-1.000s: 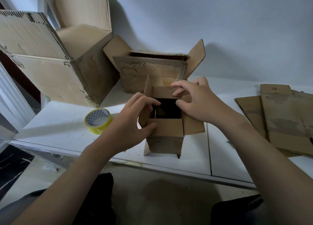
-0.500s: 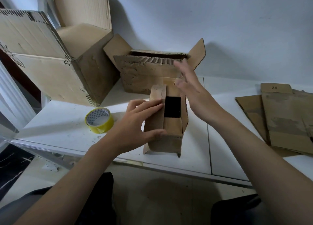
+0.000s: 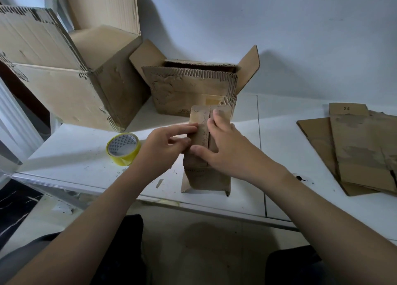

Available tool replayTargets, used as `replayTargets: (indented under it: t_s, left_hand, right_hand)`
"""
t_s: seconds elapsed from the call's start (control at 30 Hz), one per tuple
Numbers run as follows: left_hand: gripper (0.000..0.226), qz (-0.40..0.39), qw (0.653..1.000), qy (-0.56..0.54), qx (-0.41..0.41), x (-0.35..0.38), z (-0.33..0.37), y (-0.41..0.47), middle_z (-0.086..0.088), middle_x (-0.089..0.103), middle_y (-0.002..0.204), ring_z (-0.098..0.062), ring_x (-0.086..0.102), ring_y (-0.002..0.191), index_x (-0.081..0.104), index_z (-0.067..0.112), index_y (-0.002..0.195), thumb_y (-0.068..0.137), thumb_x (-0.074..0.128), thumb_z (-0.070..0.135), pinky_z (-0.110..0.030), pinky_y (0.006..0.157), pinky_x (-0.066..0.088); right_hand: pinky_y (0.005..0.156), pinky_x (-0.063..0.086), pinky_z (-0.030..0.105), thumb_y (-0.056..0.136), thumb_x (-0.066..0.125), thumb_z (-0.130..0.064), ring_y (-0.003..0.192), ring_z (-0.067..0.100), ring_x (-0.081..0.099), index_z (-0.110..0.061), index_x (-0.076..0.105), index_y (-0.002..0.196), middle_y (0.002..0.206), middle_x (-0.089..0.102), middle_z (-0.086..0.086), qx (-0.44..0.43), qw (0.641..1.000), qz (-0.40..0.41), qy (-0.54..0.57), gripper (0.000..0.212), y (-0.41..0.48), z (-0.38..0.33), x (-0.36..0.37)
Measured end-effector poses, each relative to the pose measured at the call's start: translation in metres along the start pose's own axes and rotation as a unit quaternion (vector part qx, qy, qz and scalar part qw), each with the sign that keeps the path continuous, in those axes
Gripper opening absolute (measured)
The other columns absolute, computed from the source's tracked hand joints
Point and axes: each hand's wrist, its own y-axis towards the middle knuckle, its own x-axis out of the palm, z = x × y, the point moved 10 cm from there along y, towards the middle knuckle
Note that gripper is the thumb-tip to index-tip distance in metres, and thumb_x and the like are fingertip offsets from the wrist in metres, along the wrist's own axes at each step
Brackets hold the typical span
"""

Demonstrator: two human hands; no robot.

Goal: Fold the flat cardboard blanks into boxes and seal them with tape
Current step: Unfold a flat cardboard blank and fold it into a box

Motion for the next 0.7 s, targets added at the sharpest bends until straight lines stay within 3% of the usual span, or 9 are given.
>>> replayTargets:
  t_s: [0.07,0.17,0.3,0.43,0.5,0.6,0.7]
  left_hand:
    - [0.039,0.018,1.0,0.013,-0.02,-0.007,-0.004,0.0,0.013,0.076,0.105,-0.016,0.074,0.088,0.075,0.033,0.118,0.097,0.059,0.004,-0.054,0.081,0.06]
    - [0.036,0.044,0.996,0.077,-0.012,-0.015,-0.008,-0.001,0.021,0.075,0.095,-0.008,0.072,0.076,0.075,0.037,0.108,0.094,0.064,0.005,-0.037,0.077,0.062]
    - [0.038,0.027,0.997,0.05,-0.054,-0.012,-0.031,-0.001,0.021,0.076,0.094,-0.008,0.074,0.08,0.07,0.028,0.114,0.093,0.062,-0.003,-0.035,0.079,0.063]
    - [0.038,-0.002,0.997,-0.014,-0.072,-0.002,-0.032,0.0,0.016,0.077,0.099,-0.009,0.075,0.09,0.068,0.023,0.116,0.095,0.057,-0.006,-0.032,0.08,0.062]
    - [0.035,-0.016,0.997,-0.009,-0.075,-0.003,-0.029,0.002,0.016,0.077,0.097,-0.012,0.075,0.087,0.068,0.024,0.117,0.097,0.058,-0.004,-0.03,0.077,0.062]
    - [0.022,0.015,0.989,0.134,-0.064,-0.029,-0.03,0.01,0.013,0.076,0.093,-0.018,0.072,0.076,0.069,0.031,0.104,0.096,0.064,0.012,-0.031,0.065,0.06]
    - [0.015,0.046,0.923,0.359,-0.13,-0.073,-0.058,0.009,0.001,0.069,0.107,-0.02,0.062,0.086,0.068,0.024,0.109,0.095,0.064,0.025,-0.031,0.076,0.05]
  right_hand:
    - [0.122,0.027,0.048,0.085,0.046,-0.08,0.156,0.025,0.0,-0.017,0.006,0.161,0.168,-0.016,-0.01,-0.006,1.0,-0.006,0.002,0.107,0.0,-0.004,0.006]
    - [0.121,0.029,0.05,0.079,0.054,-0.082,0.155,0.024,0.004,-0.019,0.005,0.162,0.168,-0.012,-0.012,-0.025,0.999,-0.012,0.02,0.115,0.002,-0.012,0.022]
    - [0.119,0.03,0.054,0.08,0.052,-0.083,0.155,0.029,0.002,-0.021,0.001,0.161,0.167,-0.015,-0.014,-0.015,0.999,-0.048,0.014,0.115,0.009,-0.008,0.046]
    - [0.105,0.042,0.05,0.075,0.043,-0.092,0.146,0.032,0.022,-0.021,0.006,0.16,0.167,-0.01,-0.014,0.007,0.998,-0.017,-0.053,0.117,0.009,-0.004,0.04]
    - [0.097,0.045,0.046,0.076,0.048,-0.088,0.138,0.032,0.029,-0.019,0.013,0.158,0.165,-0.001,-0.012,0.004,0.998,-0.003,-0.069,0.113,0.007,-0.007,0.037]
    - [0.091,0.048,0.04,0.078,0.062,-0.07,0.129,0.027,0.031,-0.018,0.024,0.154,0.156,0.008,-0.011,-0.023,0.998,-0.017,-0.06,0.099,0.006,-0.008,0.029]
    - [0.107,0.039,0.043,0.076,0.064,-0.06,0.134,0.026,0.027,-0.023,0.022,0.158,0.156,0.008,-0.016,-0.048,0.995,-0.059,-0.072,0.099,0.004,0.004,0.02]
